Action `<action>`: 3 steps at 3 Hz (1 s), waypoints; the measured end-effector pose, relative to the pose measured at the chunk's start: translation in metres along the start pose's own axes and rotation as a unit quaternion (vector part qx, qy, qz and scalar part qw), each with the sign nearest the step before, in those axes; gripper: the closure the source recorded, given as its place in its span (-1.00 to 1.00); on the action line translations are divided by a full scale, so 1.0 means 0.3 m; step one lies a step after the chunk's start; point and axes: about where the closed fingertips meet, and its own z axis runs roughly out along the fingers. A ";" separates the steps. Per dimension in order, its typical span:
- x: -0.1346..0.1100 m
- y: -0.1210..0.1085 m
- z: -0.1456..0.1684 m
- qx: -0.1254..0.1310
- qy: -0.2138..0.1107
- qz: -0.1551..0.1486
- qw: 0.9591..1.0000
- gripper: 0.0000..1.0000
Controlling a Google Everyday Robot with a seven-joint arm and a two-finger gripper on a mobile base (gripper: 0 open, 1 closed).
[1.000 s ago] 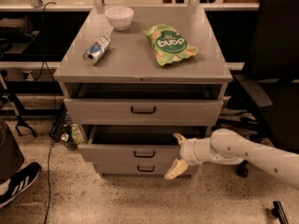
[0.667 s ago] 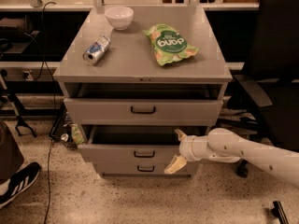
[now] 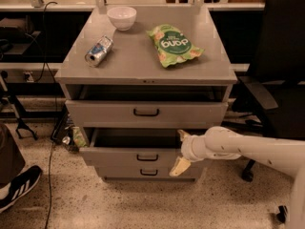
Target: Open middle drawer
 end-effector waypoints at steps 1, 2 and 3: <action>0.013 -0.044 -0.037 0.016 0.065 -0.064 0.996 -1.00; 0.061 -0.084 -0.051 0.022 0.102 -0.088 0.991 -1.00; 0.111 -0.109 -0.018 0.019 0.095 -0.071 0.993 -1.00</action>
Offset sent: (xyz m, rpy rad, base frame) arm 0.0325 -0.0558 0.0059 -0.3570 -0.0959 0.0430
